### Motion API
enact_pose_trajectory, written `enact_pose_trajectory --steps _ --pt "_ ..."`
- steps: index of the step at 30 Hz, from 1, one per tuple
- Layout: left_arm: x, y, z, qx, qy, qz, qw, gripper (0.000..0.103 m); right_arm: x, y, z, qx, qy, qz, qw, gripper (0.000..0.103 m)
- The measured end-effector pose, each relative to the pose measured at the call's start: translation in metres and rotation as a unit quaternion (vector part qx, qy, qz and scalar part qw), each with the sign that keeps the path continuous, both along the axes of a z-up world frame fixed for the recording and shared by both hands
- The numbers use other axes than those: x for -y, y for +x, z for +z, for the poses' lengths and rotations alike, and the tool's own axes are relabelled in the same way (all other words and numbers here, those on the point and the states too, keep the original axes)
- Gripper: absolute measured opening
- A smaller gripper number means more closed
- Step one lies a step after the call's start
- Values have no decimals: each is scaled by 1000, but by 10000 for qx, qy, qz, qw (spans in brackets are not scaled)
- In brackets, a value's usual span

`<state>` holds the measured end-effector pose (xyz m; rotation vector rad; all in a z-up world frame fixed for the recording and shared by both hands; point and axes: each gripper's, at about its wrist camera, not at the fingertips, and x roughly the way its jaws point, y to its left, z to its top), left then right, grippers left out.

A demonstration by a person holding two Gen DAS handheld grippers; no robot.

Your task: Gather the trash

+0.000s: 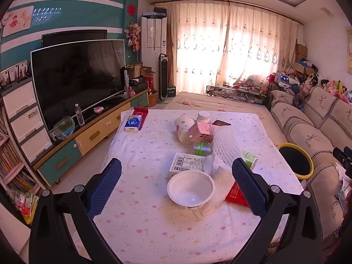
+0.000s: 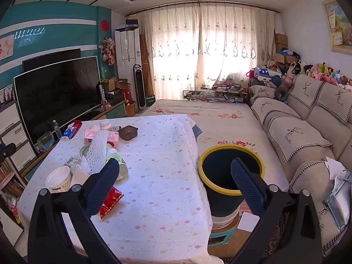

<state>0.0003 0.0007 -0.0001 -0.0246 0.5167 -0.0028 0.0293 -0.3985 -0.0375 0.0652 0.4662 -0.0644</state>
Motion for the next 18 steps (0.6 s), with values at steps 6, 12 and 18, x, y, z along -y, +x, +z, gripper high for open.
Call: enact_pose_trajectory --steps 6,12,18 --pt "-3 -1 -1 -26 -32 -67 10000 99 0 0 0 -12 22 -1 10000 97" --pt "3 -2 -2 -67 10 -110 9999 99 1 1 0 -46 52 21 10000 97" --pt "7 0 -4 -103 43 -143 9998 99 -2 3 -8 -50 49 27 10000 97"
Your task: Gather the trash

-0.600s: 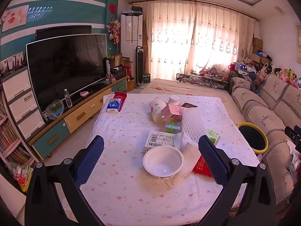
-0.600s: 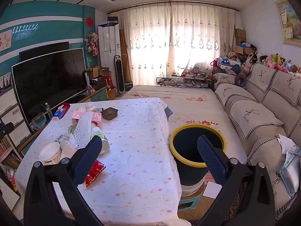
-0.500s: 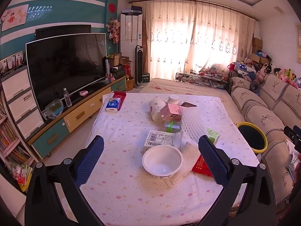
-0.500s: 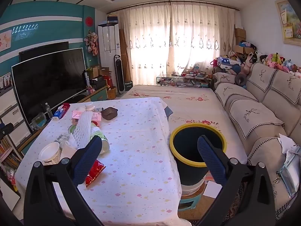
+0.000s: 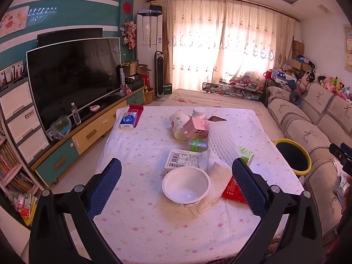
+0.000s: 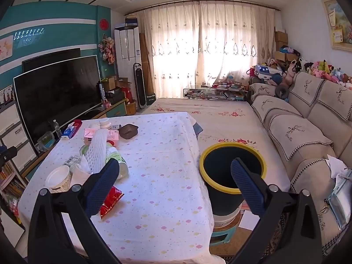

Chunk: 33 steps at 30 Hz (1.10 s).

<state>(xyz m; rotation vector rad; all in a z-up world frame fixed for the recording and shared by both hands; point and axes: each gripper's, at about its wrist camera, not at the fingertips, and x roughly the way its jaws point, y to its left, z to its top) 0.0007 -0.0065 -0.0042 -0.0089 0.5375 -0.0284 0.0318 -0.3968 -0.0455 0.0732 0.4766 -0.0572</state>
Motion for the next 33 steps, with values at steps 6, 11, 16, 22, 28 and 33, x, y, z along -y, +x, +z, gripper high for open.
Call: enact_pose_trajectory --steps 6,11,16,22,28,33 --pt "2 2 -3 -21 10 -27 10000 99 0 3 -2 -9 27 4 10000 97" --pt "3 2 -3 -26 15 -27 10000 99 0 4 -3 -15 35 1 10000 97" --pt "4 2 -4 -31 23 -42 10000 99 1 5 -2 -23 55 -7 10000 97" --pt "5 3 -5 -36 26 -47 10000 99 1 6 -2 -28 58 -6 10000 97" --pt "5 3 -5 -33 29 -45 10000 99 1 6 -2 -25 62 -7 10000 97" --pt "5 3 -5 -36 27 -46 10000 99 2 5 -2 -32 65 -6 10000 97"
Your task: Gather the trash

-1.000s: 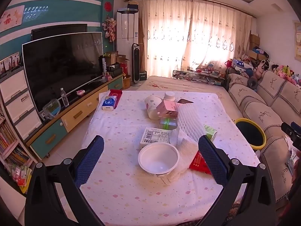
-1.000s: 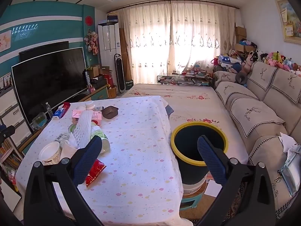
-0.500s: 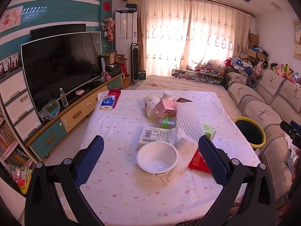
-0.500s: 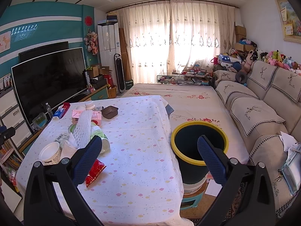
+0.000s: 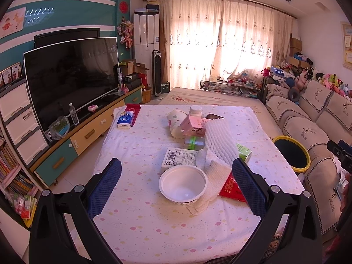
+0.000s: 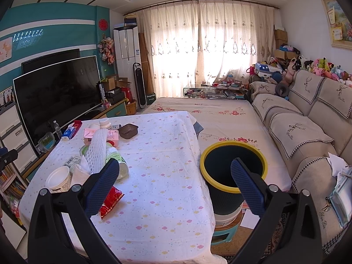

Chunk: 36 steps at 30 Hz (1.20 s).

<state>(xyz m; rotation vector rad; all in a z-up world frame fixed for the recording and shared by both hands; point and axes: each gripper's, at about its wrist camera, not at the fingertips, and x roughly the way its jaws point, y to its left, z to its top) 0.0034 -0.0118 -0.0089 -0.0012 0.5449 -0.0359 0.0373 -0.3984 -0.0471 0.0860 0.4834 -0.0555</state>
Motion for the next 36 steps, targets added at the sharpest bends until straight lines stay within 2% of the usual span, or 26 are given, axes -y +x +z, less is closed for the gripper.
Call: enact_pose_trajectory --steps 36 --pt "5 0 -3 -34 34 -53 10000 99 -1 1 -5 -34 44 4 10000 97"
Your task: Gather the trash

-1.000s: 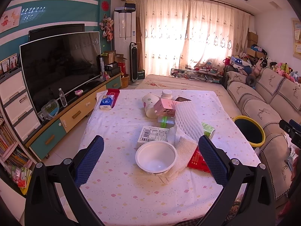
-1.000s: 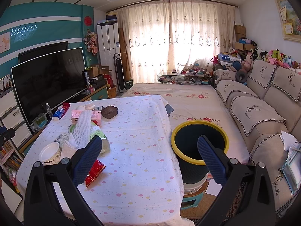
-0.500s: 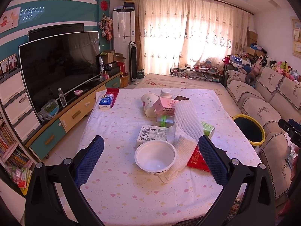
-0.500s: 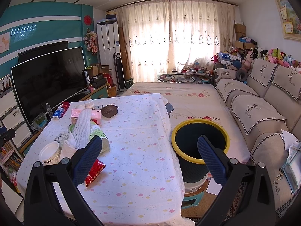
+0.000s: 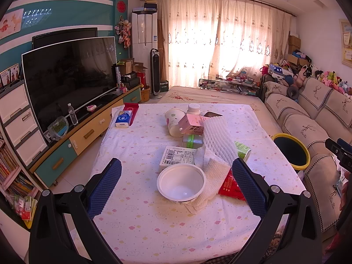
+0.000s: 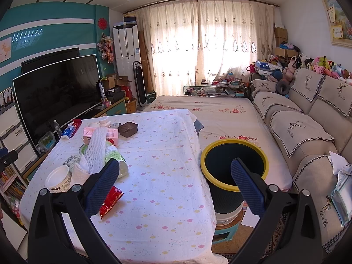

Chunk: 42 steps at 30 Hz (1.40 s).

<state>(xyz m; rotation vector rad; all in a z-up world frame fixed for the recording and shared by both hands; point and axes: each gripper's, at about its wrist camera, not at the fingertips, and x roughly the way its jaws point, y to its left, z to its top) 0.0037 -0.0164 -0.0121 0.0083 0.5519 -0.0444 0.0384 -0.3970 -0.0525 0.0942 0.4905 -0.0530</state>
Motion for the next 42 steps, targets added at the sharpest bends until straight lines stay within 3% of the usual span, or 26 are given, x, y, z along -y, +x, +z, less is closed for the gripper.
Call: enact_pose_trajectory --steps 20,30,34,40,42 --pt "-8 6 -6 -86 -9 71 9999 99 -8 16 -15 -360 119 211 9991 97" --pt "-19 22 -17 -283 -38 159 9995 99 -47 65 -49 -749 159 887 9931 97" --pt "-22 27 -20 -285 -39 188 9994 99 -66 92 -46 -726 250 1202 9898 97" --pt "-27 35 -26 -334 -11 242 9991 99 -117 135 -40 -666 -94 1717 9829 96" --pt "-30 37 -28 -341 9 274 9990 99 -128 152 -42 -783 -120 1824 9800 91"
